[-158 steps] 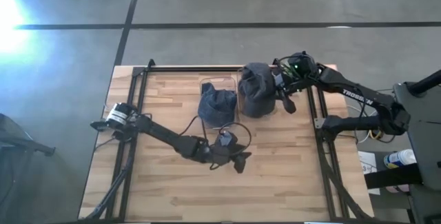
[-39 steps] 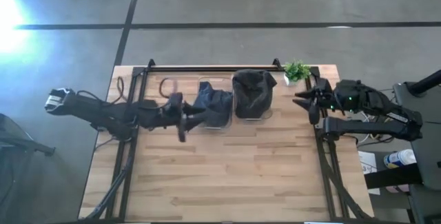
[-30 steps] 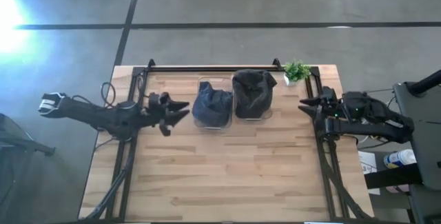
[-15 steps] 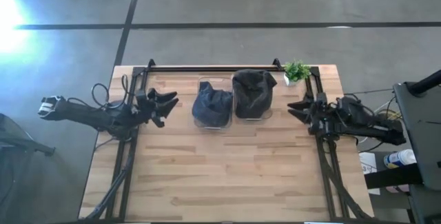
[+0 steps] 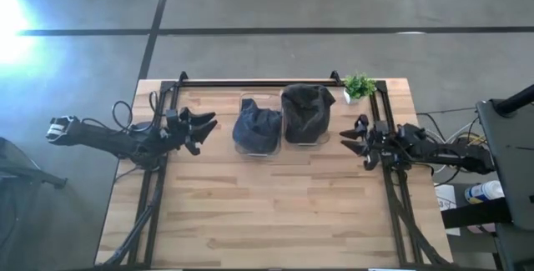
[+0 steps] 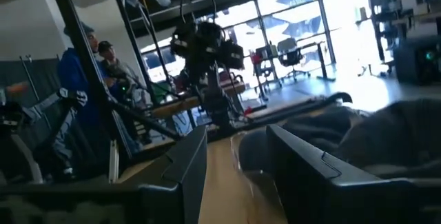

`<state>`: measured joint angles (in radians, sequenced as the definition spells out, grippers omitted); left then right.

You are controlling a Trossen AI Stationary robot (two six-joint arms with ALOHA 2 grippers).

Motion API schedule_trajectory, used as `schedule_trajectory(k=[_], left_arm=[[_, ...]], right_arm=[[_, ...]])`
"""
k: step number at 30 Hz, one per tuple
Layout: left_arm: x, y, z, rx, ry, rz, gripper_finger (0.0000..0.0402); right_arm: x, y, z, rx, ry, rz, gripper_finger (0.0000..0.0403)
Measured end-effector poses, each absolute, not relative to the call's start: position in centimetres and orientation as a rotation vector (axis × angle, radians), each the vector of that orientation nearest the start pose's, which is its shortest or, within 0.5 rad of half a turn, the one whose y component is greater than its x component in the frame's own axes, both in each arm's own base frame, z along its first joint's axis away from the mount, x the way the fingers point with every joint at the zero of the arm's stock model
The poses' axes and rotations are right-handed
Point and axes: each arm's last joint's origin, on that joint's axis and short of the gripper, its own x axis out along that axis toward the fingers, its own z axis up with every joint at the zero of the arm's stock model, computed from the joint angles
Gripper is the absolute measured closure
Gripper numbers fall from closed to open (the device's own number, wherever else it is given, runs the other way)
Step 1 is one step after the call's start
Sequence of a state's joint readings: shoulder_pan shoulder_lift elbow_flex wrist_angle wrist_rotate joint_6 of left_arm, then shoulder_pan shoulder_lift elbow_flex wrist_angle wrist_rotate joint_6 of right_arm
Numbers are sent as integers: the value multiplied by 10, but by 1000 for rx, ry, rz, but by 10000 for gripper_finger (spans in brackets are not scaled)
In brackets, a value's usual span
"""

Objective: Pick & Place hat
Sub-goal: Return to Home Position

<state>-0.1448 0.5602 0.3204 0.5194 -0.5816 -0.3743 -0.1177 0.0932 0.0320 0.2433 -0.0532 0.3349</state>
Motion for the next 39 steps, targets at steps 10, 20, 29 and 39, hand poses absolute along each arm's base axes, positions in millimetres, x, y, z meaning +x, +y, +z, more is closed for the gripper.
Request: schedule_trajectory(k=[10, 20, 29, 39], left_arm=[[122, -1, 253, -470, -366, 354, 213], [93, 21, 237, -418, -346, 544, 213], [75, 19, 238, -444, -446, 523, 213], [82, 19, 213, -434, -405, 531, 213]], right_arm=[[100, -10, 172, 329, -67, -54, 257], [97, -10, 168, 331, -39, -60, 257], [97, -10, 168, 331, -33, -61, 257], [99, -10, 165, 334, 1, -66, 257]])
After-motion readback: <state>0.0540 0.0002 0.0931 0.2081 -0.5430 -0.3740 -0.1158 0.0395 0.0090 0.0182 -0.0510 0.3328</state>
